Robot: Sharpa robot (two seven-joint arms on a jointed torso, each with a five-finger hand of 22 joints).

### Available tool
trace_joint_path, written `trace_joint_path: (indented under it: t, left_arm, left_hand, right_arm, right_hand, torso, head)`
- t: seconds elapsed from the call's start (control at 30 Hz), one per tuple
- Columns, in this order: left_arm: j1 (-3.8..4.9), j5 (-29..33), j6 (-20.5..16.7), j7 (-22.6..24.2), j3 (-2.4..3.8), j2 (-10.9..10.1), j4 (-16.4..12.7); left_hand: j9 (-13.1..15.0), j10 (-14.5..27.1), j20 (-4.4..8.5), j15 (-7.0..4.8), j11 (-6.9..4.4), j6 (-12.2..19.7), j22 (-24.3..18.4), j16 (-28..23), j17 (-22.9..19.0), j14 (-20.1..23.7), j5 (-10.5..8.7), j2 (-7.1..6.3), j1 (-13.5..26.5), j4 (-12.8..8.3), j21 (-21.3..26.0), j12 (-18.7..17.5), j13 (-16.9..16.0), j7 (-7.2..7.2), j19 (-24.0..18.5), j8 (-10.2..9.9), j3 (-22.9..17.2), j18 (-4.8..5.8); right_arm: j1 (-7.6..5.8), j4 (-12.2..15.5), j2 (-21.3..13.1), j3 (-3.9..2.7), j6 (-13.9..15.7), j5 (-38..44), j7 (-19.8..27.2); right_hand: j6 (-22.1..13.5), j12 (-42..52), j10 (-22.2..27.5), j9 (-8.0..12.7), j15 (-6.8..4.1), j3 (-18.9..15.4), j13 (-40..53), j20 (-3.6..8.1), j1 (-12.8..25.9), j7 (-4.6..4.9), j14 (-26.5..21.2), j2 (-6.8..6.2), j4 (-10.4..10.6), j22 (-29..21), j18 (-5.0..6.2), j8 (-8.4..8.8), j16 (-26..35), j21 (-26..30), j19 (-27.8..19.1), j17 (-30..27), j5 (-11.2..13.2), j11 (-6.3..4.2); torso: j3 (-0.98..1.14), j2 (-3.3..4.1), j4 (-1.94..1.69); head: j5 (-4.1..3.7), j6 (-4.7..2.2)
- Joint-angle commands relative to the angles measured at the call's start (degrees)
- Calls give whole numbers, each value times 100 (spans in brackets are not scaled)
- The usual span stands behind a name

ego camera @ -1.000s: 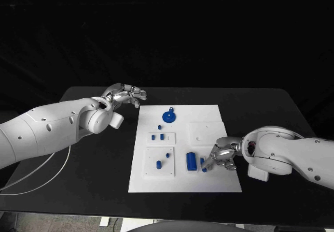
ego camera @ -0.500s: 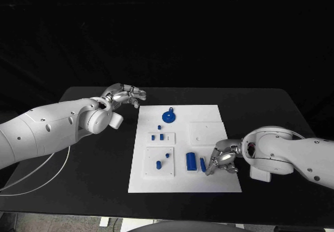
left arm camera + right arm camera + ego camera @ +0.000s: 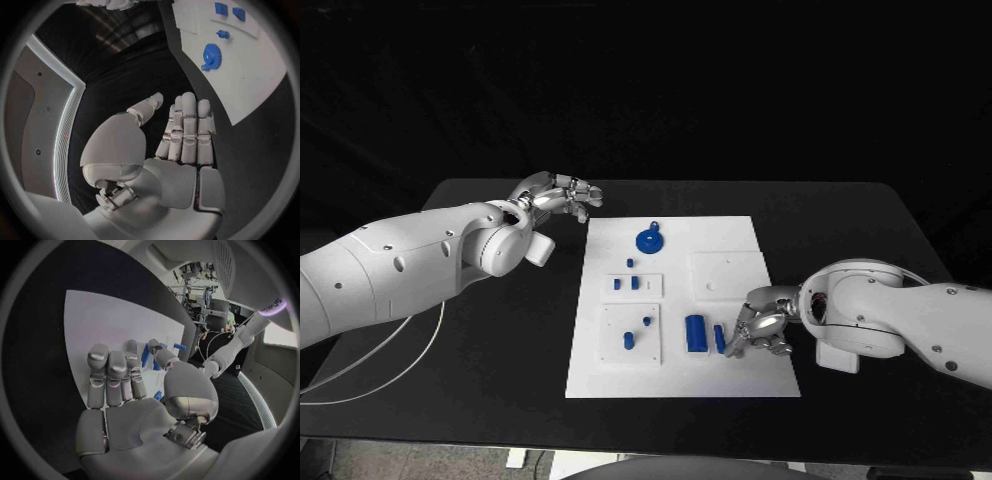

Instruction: Assemble the parts on the task board

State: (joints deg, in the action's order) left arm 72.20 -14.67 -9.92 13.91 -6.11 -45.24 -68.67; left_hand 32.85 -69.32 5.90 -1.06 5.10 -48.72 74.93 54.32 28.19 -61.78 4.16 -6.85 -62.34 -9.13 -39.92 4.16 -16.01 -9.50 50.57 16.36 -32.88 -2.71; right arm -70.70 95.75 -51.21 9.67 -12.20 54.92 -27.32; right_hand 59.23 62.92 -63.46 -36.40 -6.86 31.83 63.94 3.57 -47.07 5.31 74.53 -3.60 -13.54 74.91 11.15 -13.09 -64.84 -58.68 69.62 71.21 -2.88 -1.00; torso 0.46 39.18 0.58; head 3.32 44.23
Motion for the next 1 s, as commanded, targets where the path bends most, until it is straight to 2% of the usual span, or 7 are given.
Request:
trace_joint_path:
  t: [0.03,0.17,0.27,0.7,1.0]
  left_arm:
    - [2,-11,74,43,3,0,-10]
    - [2,-11,76,43,3,-1,-10]
    - [2,-11,77,43,3,-1,-11]
    - [2,-13,86,30,2,-9,-12]
    - [2,-27,97,22,2,-15,-16]
  left_hand:
    - [9,9,43,35,40,37,28,-20,6,20,-13,4,49,36,27,15,-10,1,14,30,-4,-68]
    - [9,9,43,35,40,36,29,-20,7,20,-13,5,48,36,28,15,-10,1,15,31,-4,-68]
    - [9,9,43,35,39,36,30,-20,7,20,-13,5,47,36,28,15,-11,2,15,31,-4,-68]
    - [9,8,43,34,39,36,33,-22,10,20,-12,6,45,35,31,16,-12,2,16,33,-4,-68]
    - [9,8,43,34,39,36,35,-23,11,20,-11,5,45,34,32,17,-12,2,15,33,-4,-68]
  right_arm:
    - [6,-27,23,1,72,157,-28]
    - [8,-30,60,1,101,157,-14]
    - [11,-32,79,2,124,157,-8]
    - [23,-101,142,3,6,142,-119]
    - [134,-201,232,10,41,140,-297]
  right_hand:
    - [23,-25,-17,20,-5,186,9,11,-8,9,34,43,30,4,385,12,-3,26,54,12,7,5]
    - [29,-27,-23,23,-4,453,13,11,-57,11,35,113,85,7,385,12,4,22,61,10,7,7]
    - [30,-26,-27,23,0,550,17,2,-7,14,43,115,139,12,385,12,-4,14,67,18,8,10]
    - [29,-23,-30,21,0,637,23,1,-11,14,41,107,114,21,385,9,2,2,70,14,8,10]
    - [25,-25,-26,22,5,697,26,-3,-23,17,41,119,67,28,385,11,4,-4,66,15,2,13]
  torso:
    - [2,3,3]
    - [3,2,2]
    - [2,0,2]
    - [-1,1,1]
    - [-3,-1,2]
  head:
    - [-2,5]
    - [-8,8]
    - [-10,8]
    - [-15,25]
    - [-12,41]
